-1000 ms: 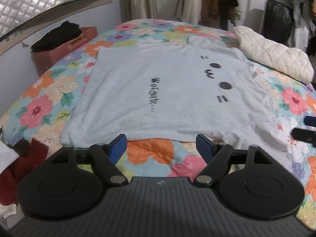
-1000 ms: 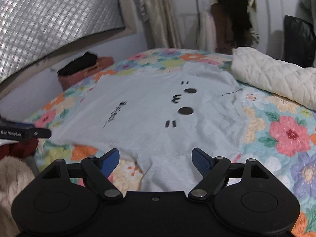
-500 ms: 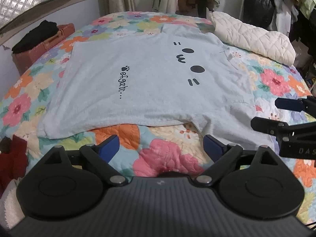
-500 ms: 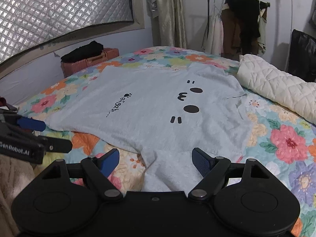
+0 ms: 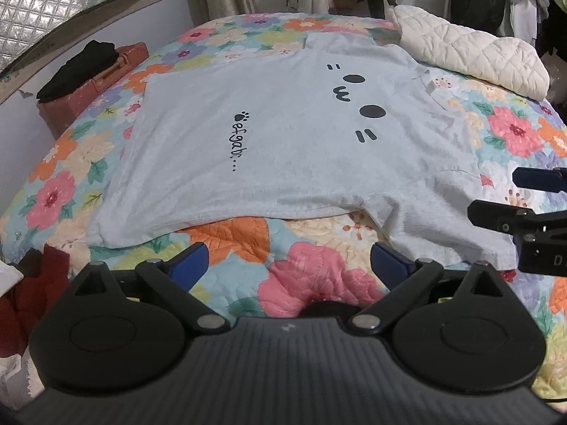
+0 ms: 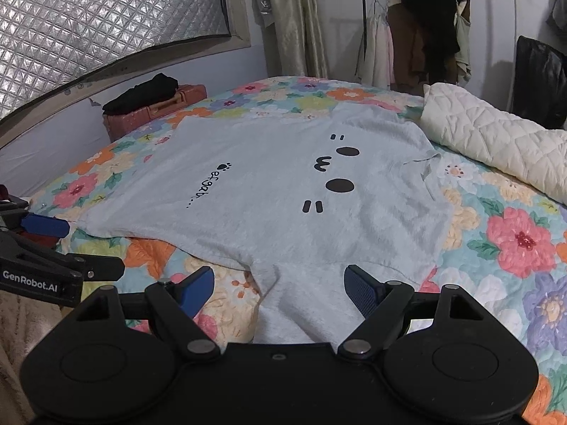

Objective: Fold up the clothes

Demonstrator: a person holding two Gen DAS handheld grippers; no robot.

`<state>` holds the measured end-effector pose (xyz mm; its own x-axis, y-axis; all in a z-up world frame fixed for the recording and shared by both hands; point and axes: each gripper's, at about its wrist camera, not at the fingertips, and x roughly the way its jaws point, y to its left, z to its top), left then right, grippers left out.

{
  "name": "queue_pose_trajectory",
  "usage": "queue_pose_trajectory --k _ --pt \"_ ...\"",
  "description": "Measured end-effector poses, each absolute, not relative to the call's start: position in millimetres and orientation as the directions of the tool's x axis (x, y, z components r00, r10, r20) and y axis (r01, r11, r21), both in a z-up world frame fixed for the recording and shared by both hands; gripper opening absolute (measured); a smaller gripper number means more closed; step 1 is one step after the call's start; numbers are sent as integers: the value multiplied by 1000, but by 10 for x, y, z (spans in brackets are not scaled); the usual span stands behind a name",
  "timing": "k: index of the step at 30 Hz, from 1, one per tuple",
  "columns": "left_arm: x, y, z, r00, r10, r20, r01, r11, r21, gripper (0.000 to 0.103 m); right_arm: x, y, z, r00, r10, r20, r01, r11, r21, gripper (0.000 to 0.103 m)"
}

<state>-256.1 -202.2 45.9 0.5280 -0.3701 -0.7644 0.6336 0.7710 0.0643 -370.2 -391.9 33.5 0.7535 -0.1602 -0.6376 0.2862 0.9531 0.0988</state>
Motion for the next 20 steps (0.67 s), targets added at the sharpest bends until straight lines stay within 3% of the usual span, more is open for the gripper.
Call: queue_pose_trajectory --k 20 --pt "-2570 -2027 472 548 -356 -757 629 772 92 99 -3695 -3966 281 745 -145 -652 298 946 131 84"
